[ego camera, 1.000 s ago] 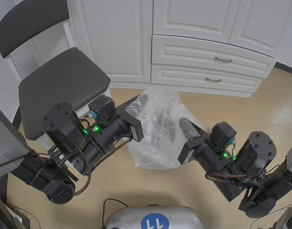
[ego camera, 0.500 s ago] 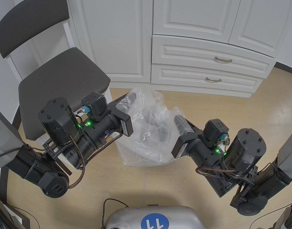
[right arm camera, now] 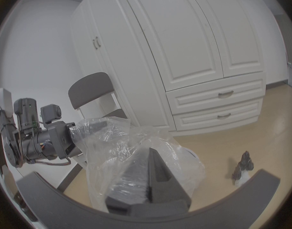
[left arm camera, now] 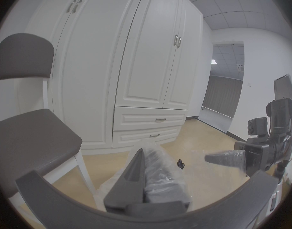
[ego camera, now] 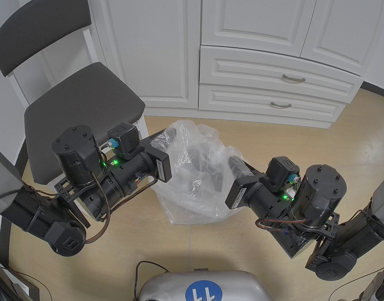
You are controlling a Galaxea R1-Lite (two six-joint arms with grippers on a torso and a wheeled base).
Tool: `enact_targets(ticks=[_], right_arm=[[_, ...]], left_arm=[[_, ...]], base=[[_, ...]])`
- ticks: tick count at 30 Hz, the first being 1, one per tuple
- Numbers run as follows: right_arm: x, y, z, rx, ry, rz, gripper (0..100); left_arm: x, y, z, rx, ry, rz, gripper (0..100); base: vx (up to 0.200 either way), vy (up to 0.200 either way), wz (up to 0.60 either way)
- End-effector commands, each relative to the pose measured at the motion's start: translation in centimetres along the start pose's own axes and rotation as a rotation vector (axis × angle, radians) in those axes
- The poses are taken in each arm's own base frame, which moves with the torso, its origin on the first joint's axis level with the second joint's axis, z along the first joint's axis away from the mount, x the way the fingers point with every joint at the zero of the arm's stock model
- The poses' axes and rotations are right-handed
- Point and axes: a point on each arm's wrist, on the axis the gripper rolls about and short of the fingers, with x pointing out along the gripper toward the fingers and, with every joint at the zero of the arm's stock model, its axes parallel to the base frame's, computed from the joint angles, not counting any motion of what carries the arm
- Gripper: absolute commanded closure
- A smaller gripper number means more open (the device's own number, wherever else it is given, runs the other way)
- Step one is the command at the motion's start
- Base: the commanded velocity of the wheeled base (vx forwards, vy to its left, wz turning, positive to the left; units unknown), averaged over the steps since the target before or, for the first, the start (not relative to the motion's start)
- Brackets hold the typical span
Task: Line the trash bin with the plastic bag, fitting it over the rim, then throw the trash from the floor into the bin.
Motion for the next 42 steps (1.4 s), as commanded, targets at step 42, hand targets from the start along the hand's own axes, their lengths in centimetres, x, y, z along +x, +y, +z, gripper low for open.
enact_targets(ticks=[42], right_arm=[[8.3, -3.7, -0.5, 0.520, 0.317, -0.333, 100]], left_arm=[[4.2, -1.2, 2.5, -0.527, 0.346, 0.032, 100]], base=[[0.000, 0.000, 0.00]])
